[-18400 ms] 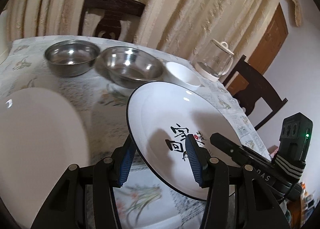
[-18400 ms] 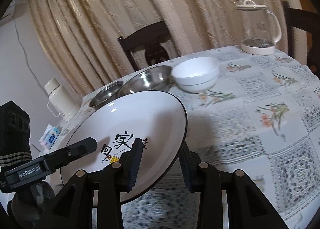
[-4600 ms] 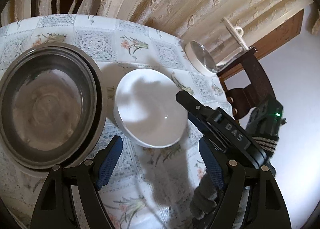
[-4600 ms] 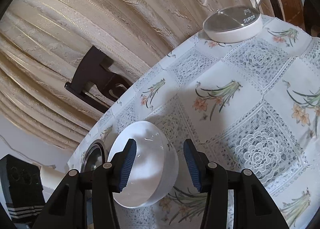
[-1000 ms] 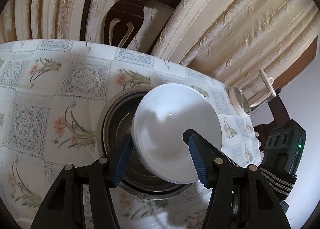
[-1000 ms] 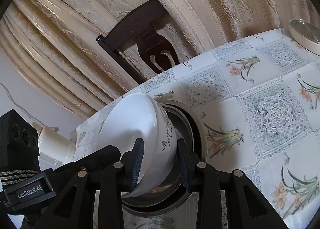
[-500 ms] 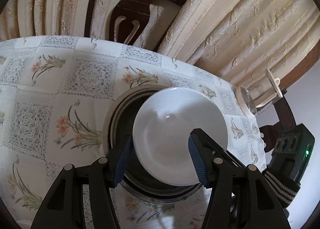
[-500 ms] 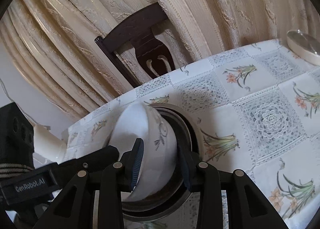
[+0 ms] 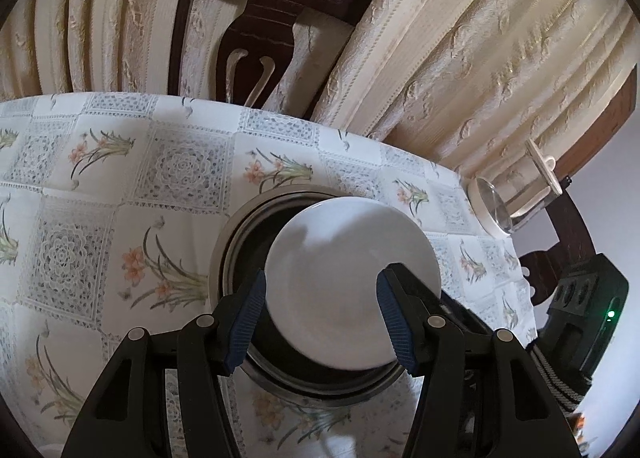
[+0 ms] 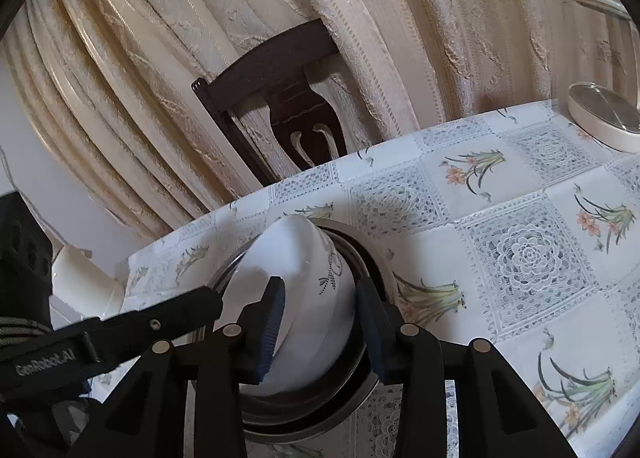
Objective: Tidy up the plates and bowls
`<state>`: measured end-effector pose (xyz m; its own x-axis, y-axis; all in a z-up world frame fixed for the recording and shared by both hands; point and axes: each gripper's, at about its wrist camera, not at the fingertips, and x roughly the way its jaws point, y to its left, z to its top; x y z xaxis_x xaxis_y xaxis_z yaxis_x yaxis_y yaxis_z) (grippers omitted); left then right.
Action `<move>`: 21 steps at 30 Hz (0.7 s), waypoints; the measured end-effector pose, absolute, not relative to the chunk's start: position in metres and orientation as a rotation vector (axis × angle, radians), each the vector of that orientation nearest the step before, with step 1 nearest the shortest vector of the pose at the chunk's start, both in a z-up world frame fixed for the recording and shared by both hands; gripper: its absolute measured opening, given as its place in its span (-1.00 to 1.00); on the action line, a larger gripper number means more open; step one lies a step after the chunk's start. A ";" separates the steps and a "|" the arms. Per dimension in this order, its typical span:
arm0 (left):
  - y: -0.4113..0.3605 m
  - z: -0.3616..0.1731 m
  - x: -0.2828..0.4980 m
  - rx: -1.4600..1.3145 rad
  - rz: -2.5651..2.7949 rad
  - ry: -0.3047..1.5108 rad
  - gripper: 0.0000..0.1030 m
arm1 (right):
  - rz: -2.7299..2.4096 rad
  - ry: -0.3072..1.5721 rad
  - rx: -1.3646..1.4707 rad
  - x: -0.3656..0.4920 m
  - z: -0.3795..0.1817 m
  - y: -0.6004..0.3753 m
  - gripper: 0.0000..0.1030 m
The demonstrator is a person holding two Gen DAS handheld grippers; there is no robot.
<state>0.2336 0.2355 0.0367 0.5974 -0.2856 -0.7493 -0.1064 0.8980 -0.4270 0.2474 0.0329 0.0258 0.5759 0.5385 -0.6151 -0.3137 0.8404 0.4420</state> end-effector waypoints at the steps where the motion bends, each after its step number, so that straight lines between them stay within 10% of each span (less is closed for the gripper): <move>1: 0.236 0.036 0.233 -0.463 -0.106 0.934 0.12 | 0.507 0.814 0.302 0.248 0.026 0.032 -0.21; 21: 0.247 0.035 0.229 -0.486 -0.076 0.931 0.13 | 0.542 0.820 0.348 0.249 0.023 0.027 -0.15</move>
